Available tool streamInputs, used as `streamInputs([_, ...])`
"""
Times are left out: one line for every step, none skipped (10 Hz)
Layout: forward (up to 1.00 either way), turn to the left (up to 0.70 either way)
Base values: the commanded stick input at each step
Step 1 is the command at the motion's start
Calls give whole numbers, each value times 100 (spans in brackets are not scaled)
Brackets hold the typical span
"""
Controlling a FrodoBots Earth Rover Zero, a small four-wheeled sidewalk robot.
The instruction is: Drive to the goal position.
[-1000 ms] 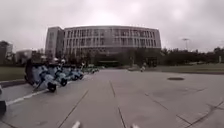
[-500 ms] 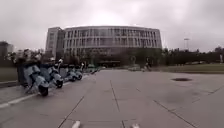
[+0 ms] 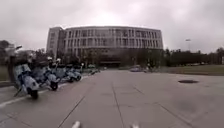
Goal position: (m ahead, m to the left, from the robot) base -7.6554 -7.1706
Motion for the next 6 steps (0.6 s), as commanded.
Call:
streamInputs([70,0])
streamInputs([70,0])
streamInputs([70,0])
streamInputs([70,0])
streamInputs([70,0])
streamInputs([70,0])
